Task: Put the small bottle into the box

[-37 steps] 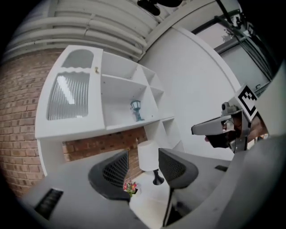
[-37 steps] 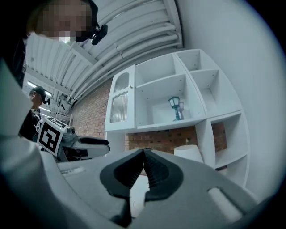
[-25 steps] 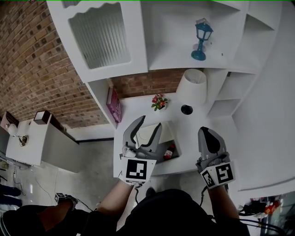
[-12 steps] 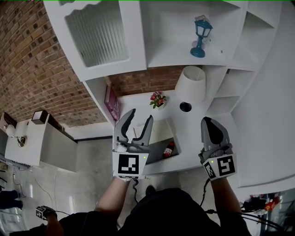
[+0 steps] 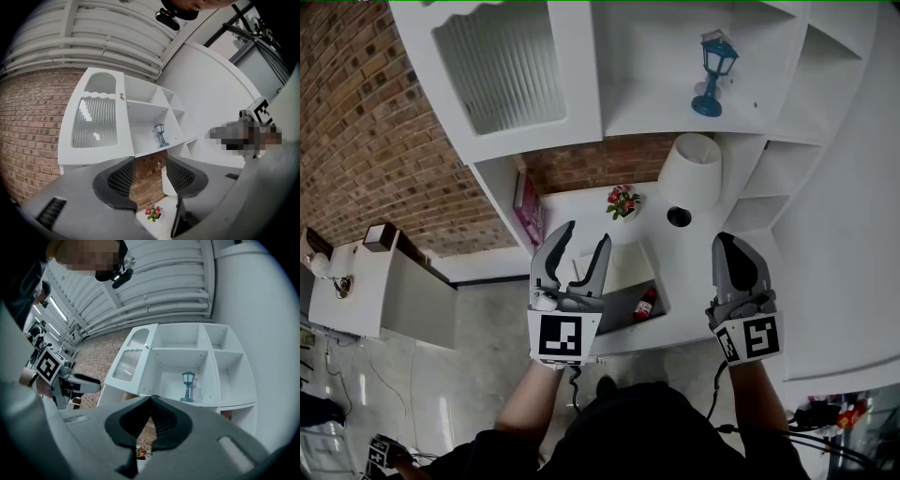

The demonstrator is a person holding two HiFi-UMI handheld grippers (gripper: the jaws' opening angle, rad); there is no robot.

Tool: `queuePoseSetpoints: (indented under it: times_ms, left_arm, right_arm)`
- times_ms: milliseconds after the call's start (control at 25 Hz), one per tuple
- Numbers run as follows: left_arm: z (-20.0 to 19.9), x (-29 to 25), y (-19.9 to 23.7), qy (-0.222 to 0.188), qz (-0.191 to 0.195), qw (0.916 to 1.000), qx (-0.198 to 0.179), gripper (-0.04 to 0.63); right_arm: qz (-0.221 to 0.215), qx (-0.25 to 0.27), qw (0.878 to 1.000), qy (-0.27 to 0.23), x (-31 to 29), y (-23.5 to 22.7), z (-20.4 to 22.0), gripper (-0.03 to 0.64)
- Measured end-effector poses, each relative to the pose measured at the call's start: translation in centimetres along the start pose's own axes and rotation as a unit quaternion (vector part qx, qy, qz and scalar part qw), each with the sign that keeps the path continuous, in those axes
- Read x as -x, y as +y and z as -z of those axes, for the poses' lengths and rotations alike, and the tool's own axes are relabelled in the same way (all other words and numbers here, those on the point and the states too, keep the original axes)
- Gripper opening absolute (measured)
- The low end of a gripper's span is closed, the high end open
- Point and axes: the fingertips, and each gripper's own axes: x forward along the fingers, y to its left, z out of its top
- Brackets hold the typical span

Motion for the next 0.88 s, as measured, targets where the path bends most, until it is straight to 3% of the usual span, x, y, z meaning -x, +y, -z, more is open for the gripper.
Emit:
queuePoseSetpoints:
  times_ms: [880]
  left_arm:
    - [1.6, -0.7, 1.2, 0.007, 0.012, 0.9999, 0.009, 0.206]
  right_arm:
    - [0.011, 0.003, 1.0, 0.009, -1.1, 0.6, 0.3, 0.0]
